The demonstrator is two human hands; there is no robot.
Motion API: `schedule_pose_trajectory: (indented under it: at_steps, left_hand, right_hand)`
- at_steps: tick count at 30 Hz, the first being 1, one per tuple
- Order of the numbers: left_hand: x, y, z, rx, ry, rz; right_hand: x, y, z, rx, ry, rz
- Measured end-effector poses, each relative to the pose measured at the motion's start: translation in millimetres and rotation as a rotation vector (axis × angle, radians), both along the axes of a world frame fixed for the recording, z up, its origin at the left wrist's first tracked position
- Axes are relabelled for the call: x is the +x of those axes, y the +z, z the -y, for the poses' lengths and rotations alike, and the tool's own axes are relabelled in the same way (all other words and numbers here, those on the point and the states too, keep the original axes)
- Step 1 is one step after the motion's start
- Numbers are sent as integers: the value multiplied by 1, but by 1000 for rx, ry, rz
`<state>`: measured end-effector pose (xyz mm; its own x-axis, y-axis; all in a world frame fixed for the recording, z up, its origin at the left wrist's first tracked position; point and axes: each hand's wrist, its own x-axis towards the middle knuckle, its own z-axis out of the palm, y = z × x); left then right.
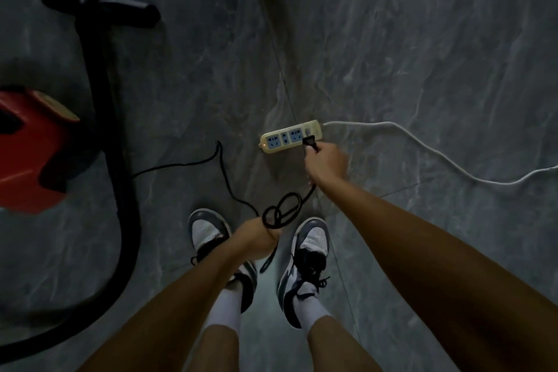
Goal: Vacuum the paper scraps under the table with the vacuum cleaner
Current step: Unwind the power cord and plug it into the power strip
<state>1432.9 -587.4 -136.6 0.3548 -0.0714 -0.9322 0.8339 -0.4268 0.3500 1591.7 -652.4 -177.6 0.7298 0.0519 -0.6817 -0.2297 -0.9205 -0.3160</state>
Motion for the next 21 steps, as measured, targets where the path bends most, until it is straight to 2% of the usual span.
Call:
schedule_pose_trajectory:
  at_steps: [2,4,6,8,10,13,18,21]
  left_hand:
    - [-8,-26,-11,77,-106,-70]
    - [-9,-44,-28,204,-83,-98]
    - [0,-58,-42,381,17,-16]
    - [16,-70,-50,513,182,157]
    - [37,-82,-53,510,316,332]
    - [66,-96,-46,432,273,512]
    - [88,-127,-35,378,228,574]
    - [89,-137,-34,424,174,602]
  right_hand:
    - [0,-21,2,-45,44,16]
    - [2,-37,2,-56,105,56]
    - [5,-51,2,-62,170,85]
    - [8,-68,2,-74,216,97]
    - [10,-83,1,-101,215,101]
    - [16,-97,-1,-117,212,97]
    - [25,-115,-4,-165,253,51]
    - [25,-122,-8,-149,248,52]
